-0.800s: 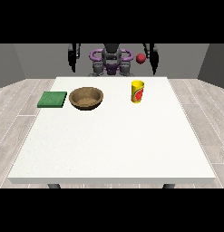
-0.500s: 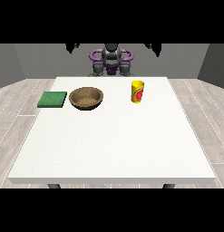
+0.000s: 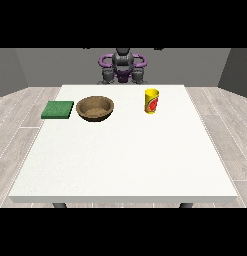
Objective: Pick the cup and pour the ball into the bowl, then pick the bowl and place it on the pad
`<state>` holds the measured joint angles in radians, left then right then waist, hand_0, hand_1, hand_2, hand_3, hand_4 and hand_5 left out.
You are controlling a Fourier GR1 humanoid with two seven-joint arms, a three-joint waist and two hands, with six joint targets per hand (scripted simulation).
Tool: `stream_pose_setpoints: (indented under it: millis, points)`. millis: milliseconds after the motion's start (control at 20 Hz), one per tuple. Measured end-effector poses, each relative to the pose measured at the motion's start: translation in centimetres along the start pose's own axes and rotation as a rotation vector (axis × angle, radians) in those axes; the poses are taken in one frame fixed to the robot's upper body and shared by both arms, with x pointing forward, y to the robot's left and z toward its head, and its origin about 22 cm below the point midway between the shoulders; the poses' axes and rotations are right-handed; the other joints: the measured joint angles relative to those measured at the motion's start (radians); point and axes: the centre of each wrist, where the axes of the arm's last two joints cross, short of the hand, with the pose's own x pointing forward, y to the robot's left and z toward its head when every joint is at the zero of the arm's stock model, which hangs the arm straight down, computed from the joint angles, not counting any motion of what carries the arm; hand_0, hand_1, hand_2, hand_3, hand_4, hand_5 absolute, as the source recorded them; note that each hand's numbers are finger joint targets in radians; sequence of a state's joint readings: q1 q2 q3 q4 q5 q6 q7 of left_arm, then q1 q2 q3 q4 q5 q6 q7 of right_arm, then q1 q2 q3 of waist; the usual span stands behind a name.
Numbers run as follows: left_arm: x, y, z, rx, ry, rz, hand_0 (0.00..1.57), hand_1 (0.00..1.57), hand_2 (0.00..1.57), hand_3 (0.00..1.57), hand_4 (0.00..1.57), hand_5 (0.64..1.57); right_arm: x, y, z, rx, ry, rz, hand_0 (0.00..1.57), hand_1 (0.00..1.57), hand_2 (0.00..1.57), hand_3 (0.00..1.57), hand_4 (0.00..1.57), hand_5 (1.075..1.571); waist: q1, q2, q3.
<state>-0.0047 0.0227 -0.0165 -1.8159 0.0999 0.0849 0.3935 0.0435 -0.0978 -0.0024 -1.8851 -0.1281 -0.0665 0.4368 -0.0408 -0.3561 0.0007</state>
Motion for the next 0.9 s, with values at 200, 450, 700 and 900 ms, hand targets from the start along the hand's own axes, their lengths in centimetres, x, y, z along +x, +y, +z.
stream_pose_setpoints:
  millis: [200,450,700,900]
  points:
    - [2.7,-0.9,-0.8,-0.005,-0.107,-0.010,0.00,0.00,0.00,0.00,0.61,1.555,2.3,-0.3,0.3,0.004,-0.099,-0.002,0.00,0.00,0.00,0.00,0.74,1.546,-0.014,0.113,-0.0004]
    - [3.6,-1.1,-2.7,-0.008,-0.269,-0.038,0.00,0.00,0.00,0.00,0.55,1.526,3.1,0.3,-0.9,0.019,-0.257,-0.015,0.00,0.00,0.00,0.09,0.71,1.545,-0.022,0.307,-0.0006]
    - [2.4,-0.4,-4.2,0.003,-0.421,-0.084,0.00,0.00,0.00,0.00,0.55,1.496,2.6,0.4,-1.9,0.050,-0.381,-0.021,0.00,0.00,0.00,0.00,0.69,1.547,-0.033,0.472,-0.0007]
    - [-0.5,0.8,-5.2,0.011,-0.466,-0.115,0.00,0.00,0.00,0.00,0.36,1.483,2.9,-0.8,-2.7,0.050,-0.434,-0.019,0.00,0.00,0.00,0.00,0.68,1.551,-0.040,0.543,-0.0009]
